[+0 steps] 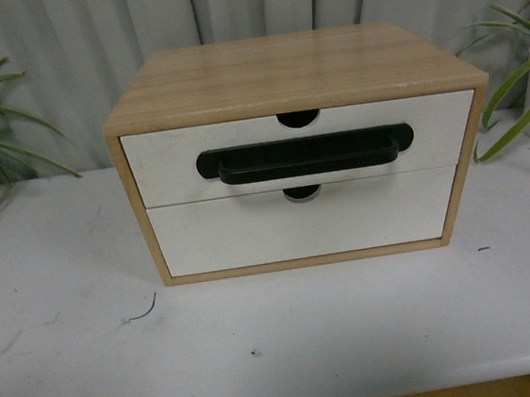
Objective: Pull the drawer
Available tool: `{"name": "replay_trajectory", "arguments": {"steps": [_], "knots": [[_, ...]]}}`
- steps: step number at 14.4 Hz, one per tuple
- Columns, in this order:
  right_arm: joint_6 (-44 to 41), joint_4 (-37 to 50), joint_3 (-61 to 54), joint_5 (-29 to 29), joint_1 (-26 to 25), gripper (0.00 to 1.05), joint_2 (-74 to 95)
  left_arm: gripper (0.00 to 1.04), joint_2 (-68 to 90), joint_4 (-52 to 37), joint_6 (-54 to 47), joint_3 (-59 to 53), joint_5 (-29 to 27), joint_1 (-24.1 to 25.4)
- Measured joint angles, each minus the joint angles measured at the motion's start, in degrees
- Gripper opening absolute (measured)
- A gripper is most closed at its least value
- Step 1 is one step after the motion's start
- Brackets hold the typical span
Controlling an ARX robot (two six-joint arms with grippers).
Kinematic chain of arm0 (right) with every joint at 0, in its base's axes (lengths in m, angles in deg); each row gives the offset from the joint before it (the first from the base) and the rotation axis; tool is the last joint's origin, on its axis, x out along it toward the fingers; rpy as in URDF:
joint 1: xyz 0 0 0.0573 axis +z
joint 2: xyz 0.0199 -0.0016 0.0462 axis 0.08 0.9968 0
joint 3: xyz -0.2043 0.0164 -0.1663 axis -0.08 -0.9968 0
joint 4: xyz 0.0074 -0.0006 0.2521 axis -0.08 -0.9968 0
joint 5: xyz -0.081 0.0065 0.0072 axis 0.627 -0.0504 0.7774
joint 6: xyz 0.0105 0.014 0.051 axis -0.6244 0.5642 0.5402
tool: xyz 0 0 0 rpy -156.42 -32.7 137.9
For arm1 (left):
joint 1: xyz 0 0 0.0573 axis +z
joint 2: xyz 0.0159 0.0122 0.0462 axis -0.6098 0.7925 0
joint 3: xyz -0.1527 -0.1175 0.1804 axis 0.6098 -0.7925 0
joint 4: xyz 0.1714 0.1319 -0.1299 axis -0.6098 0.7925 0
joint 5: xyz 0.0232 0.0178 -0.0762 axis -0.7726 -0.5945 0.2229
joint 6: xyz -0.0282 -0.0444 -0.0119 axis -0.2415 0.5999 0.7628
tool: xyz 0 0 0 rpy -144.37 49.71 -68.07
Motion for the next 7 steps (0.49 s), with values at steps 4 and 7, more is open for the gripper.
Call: {"name": "replay_trajectory", "arguments": {"steps": [4, 7], "knots": [[0.13, 0.0, 0.0, 0.0, 0.0, 0.98, 0.0, 0.98, 0.0, 0.0, 0.0, 0.0, 0.0, 0.0], [0.13, 0.0, 0.0, 0.02, 0.0, 0.98, 0.0, 0.98, 0.0, 0.0, 0.0, 0.0, 0.0, 0.0]]}}
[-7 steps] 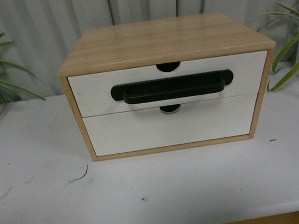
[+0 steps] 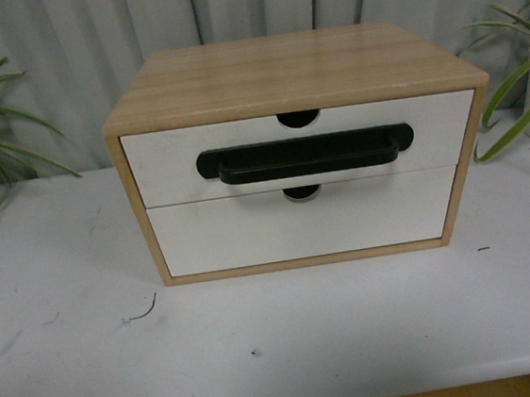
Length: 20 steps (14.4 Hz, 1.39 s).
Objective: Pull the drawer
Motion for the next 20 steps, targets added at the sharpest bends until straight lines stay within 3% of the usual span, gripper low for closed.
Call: {"name": "replay_trajectory", "arguments": {"steps": [20], "knots": [[0.0, 0.0, 0.0, -0.02, 0.0, 0.98, 0.0, 0.98, 0.0, 0.0, 0.0, 0.0, 0.0, 0.0]]}}
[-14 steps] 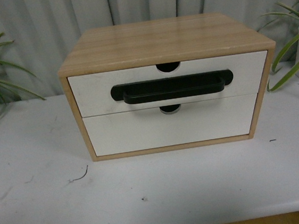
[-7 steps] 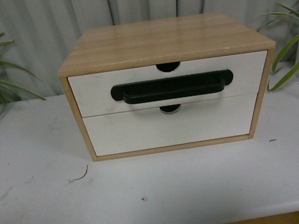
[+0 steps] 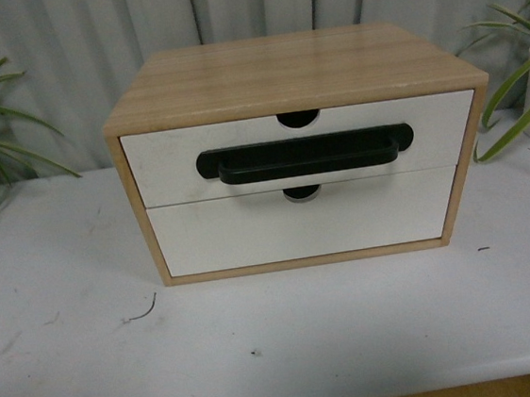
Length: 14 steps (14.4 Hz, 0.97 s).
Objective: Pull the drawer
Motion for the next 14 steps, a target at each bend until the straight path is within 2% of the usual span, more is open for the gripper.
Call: {"name": "replay_trajectory", "arguments": {"steps": [2, 3, 4, 5, 8, 9, 11, 14], "knots": [[0.0, 0.0, 0.0, 0.0, 0.0, 0.98, 0.0, 0.98, 0.0, 0.0, 0.0, 0.0, 0.0, 0.0], [1.92, -2.86, 0.79, 5.84, 2.16, 0.98, 1.44, 0.98, 0.46, 2.29, -0.52, 0.5, -0.09, -0.15], [4.87, 1.92, 10.49, 5.25, -0.31, 0.98, 27.39, 0.98, 21.75, -3.28, -14.1, 8.74, 8.5, -7.15], [0.07, 1.53, 14.56, -2.34, 0.09, 0.98, 35.93, 0.98, 29.75, -5.55, -20.5, 12.07, 11.37, -10.38], [-14.75, -1.97, 26.27, -11.61, 2.29, 0.98, 53.42, 0.98, 51.52, -5.88, -36.22, 19.98, 16.76, -17.18], [-21.24, -4.52, 32.02, -13.73, 2.73, 0.98, 61.24, 0.98, 60.35, -5.57, -42.25, 25.99, 17.25, -19.56], [-30.71, -10.32, 40.39, -16.11, 4.55, 0.98, 72.22, 0.98, 73.05, -0.42, -51.54, 35.54, 17.84, -21.18], [-39.1, -16.92, 51.98, -17.0, 8.13, 0.98, 83.21, 0.98, 86.14, 3.34, -56.85, 48.87, 16.76, -21.84]]}}
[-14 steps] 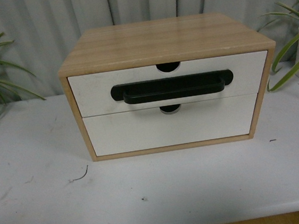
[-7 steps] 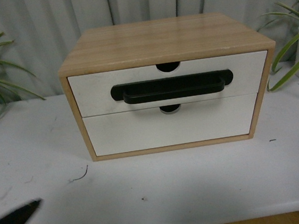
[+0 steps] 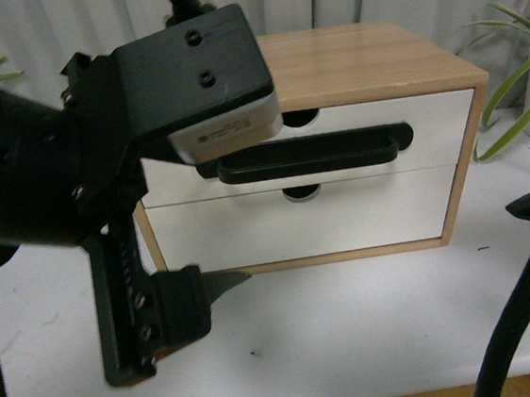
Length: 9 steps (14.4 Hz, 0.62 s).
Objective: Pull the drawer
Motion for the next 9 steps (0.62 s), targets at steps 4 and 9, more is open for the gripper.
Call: {"name": "replay_trajectory", "arguments": {"steps": [4, 9], "knots": [[-3.89, -4.59, 9.16, -2.91, 2.95, 0.98, 7.65, 0.98, 10.43, 3.15, -2.89, 10.29, -2.91, -0.04], [-4.48, -6.03, 13.64, -5.57, 4.63, 0.98, 10.38, 0.98, 18.51, 5.31, -5.27, 17.84, -6.25, 1.9]]}}
